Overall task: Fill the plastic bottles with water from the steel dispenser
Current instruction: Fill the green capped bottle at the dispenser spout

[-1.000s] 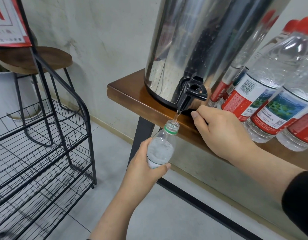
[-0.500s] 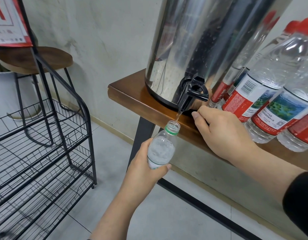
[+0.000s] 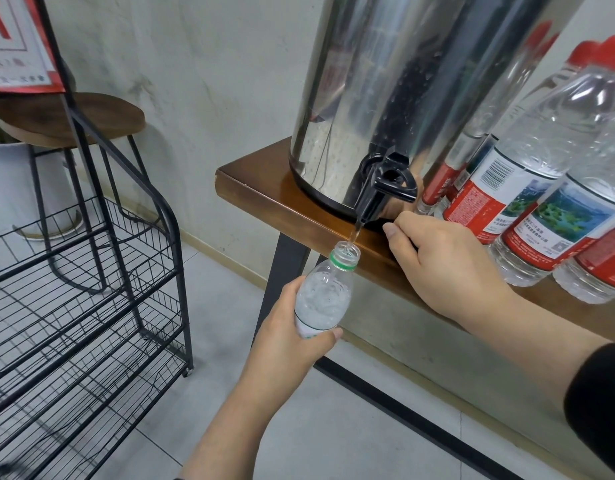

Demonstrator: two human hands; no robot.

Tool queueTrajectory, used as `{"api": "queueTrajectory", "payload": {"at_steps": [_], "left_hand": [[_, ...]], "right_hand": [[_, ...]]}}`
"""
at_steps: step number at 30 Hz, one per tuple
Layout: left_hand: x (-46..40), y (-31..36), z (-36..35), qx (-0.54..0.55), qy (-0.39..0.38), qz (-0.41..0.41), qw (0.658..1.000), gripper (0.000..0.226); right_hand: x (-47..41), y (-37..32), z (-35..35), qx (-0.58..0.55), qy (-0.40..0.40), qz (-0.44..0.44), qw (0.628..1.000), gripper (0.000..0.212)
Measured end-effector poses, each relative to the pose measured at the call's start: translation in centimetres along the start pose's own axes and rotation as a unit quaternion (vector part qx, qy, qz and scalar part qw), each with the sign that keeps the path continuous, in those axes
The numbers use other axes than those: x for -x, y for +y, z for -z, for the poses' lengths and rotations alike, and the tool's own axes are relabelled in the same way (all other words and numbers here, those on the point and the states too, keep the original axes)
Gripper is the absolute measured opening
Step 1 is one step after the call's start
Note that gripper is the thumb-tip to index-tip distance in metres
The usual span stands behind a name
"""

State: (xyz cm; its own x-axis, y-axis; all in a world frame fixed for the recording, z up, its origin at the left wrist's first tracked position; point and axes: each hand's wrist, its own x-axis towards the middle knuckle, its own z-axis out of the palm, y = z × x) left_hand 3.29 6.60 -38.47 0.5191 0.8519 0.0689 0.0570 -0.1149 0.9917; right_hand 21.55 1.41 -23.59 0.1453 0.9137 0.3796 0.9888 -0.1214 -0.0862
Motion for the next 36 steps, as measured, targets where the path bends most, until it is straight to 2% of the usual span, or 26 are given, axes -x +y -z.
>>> {"api": "queueTrajectory", "payload": {"at_steps": [36], "left_hand": [[0.11, 0.32, 0.01, -0.006, 0.005, 0.006, 1.0, 0.071]], "right_hand": [[0.13, -0.07, 0.07, -0.011, 0.003, -0.012, 1.0, 0.038]]}}
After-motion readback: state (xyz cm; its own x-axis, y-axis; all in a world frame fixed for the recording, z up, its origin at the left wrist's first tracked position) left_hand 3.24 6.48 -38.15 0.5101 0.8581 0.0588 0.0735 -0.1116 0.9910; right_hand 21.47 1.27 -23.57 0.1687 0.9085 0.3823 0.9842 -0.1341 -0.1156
